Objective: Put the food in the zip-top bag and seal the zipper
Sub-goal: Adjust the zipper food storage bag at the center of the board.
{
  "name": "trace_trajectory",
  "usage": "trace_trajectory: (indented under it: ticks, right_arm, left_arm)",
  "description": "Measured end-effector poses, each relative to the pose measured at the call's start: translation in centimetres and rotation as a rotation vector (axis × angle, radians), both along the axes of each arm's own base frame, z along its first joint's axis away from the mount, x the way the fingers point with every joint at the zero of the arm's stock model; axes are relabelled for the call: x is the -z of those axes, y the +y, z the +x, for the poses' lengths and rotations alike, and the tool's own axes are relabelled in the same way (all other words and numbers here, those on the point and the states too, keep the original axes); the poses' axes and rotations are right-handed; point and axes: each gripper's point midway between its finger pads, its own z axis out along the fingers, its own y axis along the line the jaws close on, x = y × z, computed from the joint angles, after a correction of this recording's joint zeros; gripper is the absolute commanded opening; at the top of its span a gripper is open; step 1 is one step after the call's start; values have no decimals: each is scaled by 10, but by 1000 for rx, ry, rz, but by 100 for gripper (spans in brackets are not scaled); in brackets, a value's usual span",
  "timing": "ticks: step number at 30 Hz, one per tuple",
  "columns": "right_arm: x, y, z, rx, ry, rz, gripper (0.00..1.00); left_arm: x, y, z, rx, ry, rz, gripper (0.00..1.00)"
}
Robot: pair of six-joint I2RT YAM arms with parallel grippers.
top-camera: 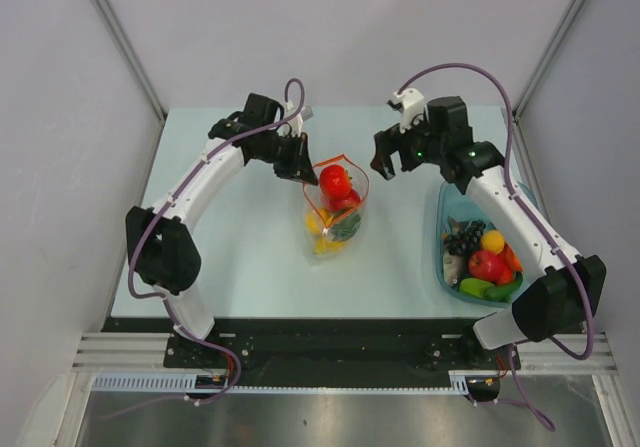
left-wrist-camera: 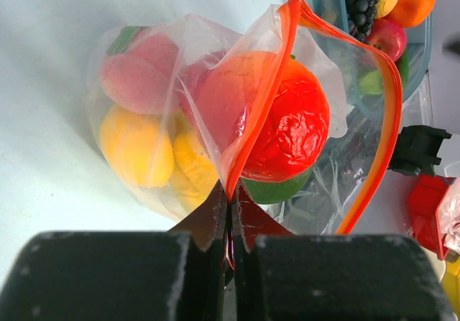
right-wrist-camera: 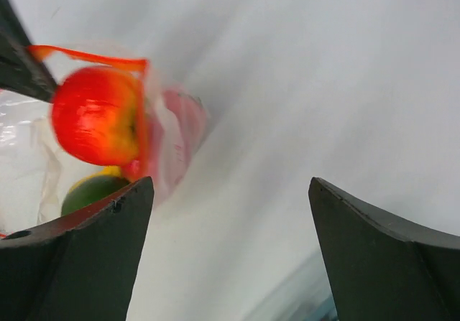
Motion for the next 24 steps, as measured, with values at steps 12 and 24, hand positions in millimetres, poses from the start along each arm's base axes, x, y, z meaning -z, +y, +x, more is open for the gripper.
trace_trajectory:
  ticks: [12,24]
  right_arm:
    - [11,27,-44,-154,268,199,92]
    - [44,32,-51,-152,264,57,0]
  left_arm:
    - [0,3,-7,-7,5,-3,8]
    - [-10,14,-35,-12,-14,-13,9]
